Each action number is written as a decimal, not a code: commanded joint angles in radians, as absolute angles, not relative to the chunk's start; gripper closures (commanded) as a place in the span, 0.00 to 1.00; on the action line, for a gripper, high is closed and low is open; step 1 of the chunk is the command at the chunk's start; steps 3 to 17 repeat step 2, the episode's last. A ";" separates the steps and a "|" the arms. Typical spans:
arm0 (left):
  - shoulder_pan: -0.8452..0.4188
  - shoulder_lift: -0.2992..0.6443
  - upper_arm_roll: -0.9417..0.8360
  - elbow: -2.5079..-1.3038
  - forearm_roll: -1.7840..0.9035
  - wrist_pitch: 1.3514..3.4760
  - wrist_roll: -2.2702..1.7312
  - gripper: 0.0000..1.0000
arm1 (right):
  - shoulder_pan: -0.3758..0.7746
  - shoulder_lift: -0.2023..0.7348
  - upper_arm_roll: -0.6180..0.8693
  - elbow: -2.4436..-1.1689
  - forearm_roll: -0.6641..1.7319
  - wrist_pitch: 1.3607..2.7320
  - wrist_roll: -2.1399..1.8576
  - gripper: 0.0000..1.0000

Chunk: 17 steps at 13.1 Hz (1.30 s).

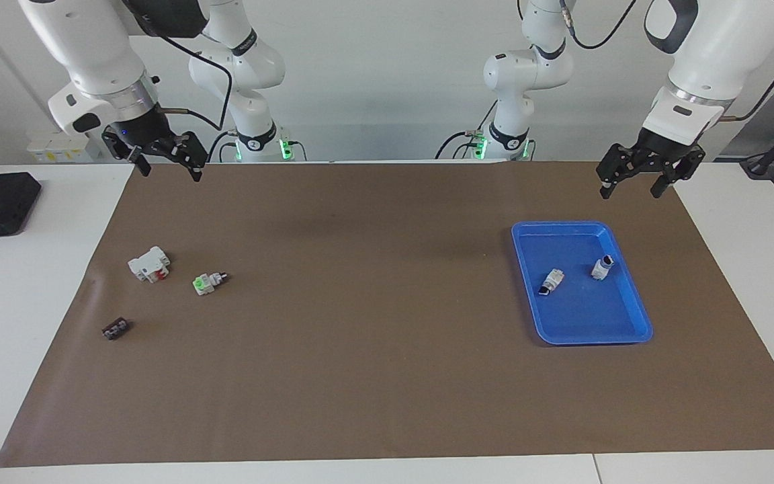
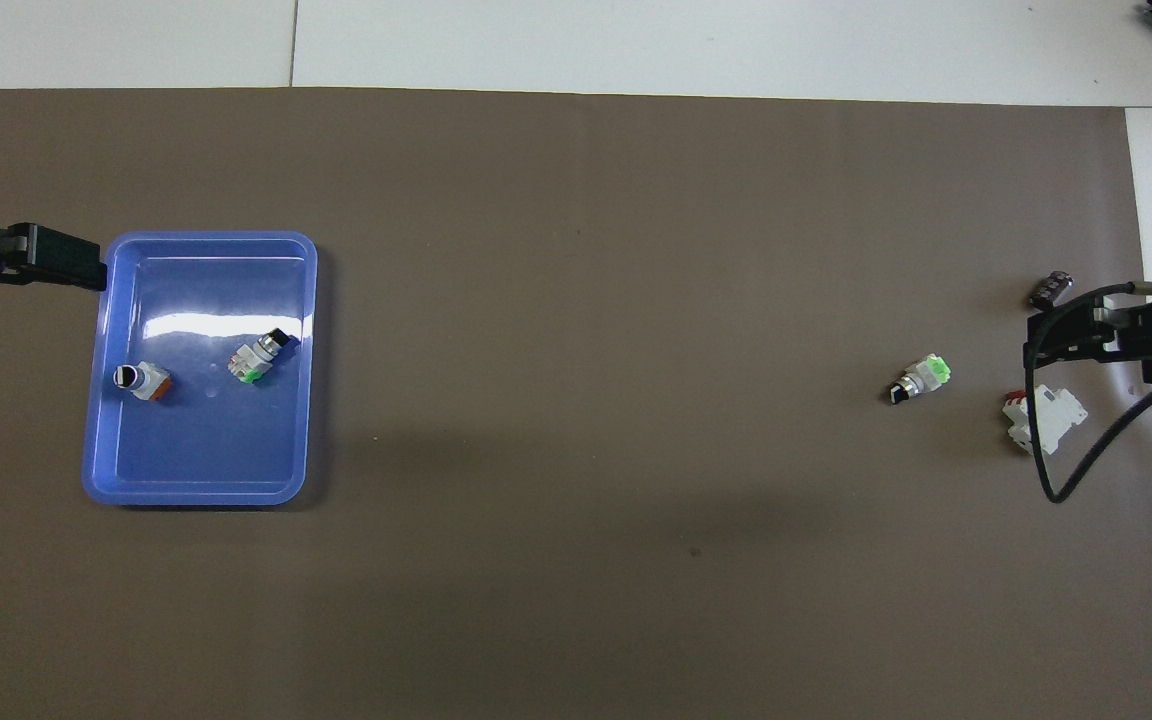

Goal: Turn and place switch with both arms

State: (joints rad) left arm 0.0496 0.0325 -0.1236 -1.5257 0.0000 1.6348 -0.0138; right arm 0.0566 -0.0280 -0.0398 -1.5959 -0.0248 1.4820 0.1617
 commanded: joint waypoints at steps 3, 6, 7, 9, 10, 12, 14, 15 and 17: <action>0.058 0.014 -0.121 -1.555 -0.014 1.658 0.000 0.00 | 0.046 -0.046 -0.035 -1.617 -0.029 1.493 0.143 0.00; 0.058 0.014 -0.121 -1.555 -0.014 1.658 0.000 0.00 | 0.046 -0.046 -0.035 -1.617 -0.029 1.493 0.143 0.00; 0.058 0.014 -0.121 -1.555 -0.014 1.658 0.000 0.00 | 0.046 -0.046 -0.035 -1.617 -0.029 1.493 0.143 0.00; 0.058 0.014 -0.121 -1.555 -0.014 1.658 0.000 0.00 | 0.046 -0.046 -0.035 -1.617 -0.029 1.493 0.143 0.00; 0.058 0.014 -0.121 -1.555 -0.014 1.658 0.000 0.00 | 0.046 -0.046 -0.035 -1.617 -0.029 1.493 0.143 0.00; 0.058 0.014 -0.121 -1.555 -0.014 1.658 0.000 0.00 | 0.046 -0.046 -0.035 -1.617 -0.029 1.493 0.143 0.00; 0.058 0.014 -0.121 -1.555 -0.014 1.658 0.000 0.00 | 0.046 -0.046 -0.035 -1.617 -0.029 1.493 0.143 0.00; 0.058 0.014 -0.121 -1.555 -0.014 1.658 0.000 0.00 | 0.046 -0.046 -0.035 -1.617 -0.029 1.493 0.143 0.00; 0.058 0.014 -0.121 -1.555 -0.014 1.658 0.000 0.00 | 0.046 -0.046 -0.035 -1.617 -0.029 1.493 0.143 0.00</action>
